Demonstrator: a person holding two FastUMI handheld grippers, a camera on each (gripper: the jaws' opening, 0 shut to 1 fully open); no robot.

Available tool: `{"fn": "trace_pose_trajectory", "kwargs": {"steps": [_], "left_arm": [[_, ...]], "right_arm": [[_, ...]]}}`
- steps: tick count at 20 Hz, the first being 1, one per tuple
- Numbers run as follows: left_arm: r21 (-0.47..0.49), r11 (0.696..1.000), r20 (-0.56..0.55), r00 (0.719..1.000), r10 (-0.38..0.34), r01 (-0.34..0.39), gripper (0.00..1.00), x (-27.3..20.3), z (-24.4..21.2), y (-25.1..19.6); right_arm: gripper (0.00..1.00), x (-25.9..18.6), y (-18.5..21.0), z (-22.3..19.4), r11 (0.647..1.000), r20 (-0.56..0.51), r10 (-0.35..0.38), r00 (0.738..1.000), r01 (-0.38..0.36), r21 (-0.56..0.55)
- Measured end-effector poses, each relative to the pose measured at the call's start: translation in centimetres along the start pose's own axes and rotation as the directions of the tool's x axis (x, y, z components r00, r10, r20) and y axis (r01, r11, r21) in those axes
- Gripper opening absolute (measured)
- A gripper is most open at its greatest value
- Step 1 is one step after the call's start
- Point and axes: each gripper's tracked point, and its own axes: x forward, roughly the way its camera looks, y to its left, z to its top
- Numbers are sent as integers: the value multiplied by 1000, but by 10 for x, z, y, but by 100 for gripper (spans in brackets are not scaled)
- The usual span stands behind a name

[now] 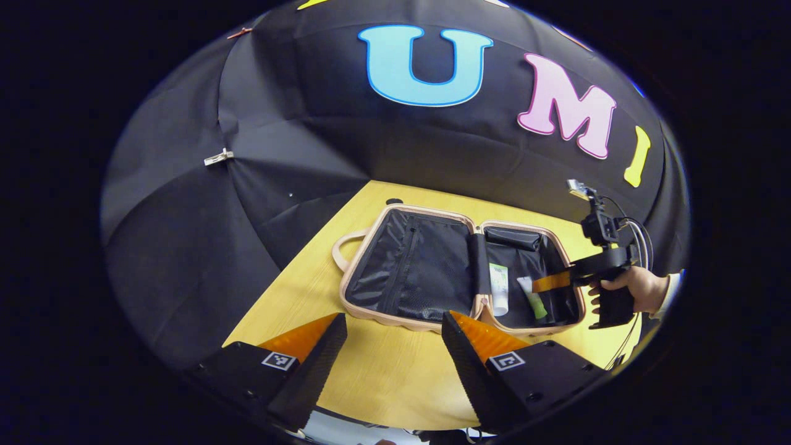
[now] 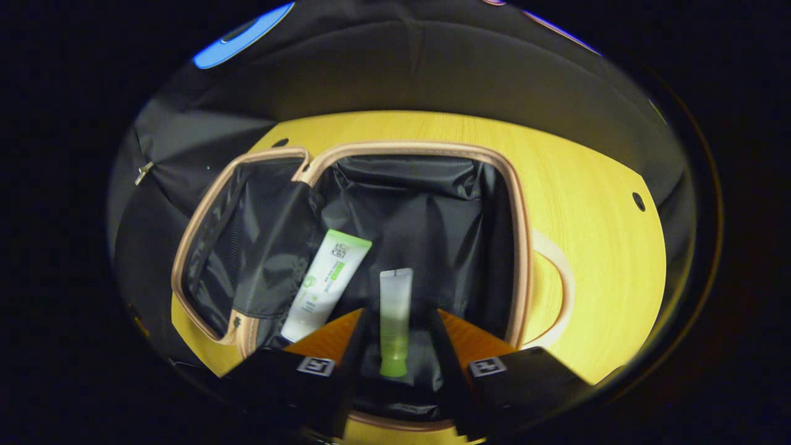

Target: First open the suitcase, pack the skin care products into it, and then close the suitcase.

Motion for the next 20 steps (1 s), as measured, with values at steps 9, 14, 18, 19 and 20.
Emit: {"fn": "trace_pose_trajectory", "kwargs": {"steps": [9,14,18,19,20], "left_arm": [[-18,1000,66,997,27,-26,97,82,38,74],[-218,976,27,1000,-13,19,97,145,68,112],[-387,921,-82,994,-77,40,96,193,56,131],[-428,903,-98,991,-92,41,96,203,54,132],[-458,888,-119,987,-105,40,95,212,49,134]], "right_arm": [[98,-103,-22,33,999,213,27,977,-34,30],[97,-172,-57,31,998,318,-13,948,-7,61],[97,-211,-91,-12,996,305,-78,949,60,68],[97,-218,-96,-22,994,299,-94,950,74,77],[98,-224,-102,-32,992,294,-108,950,85,89]]}}
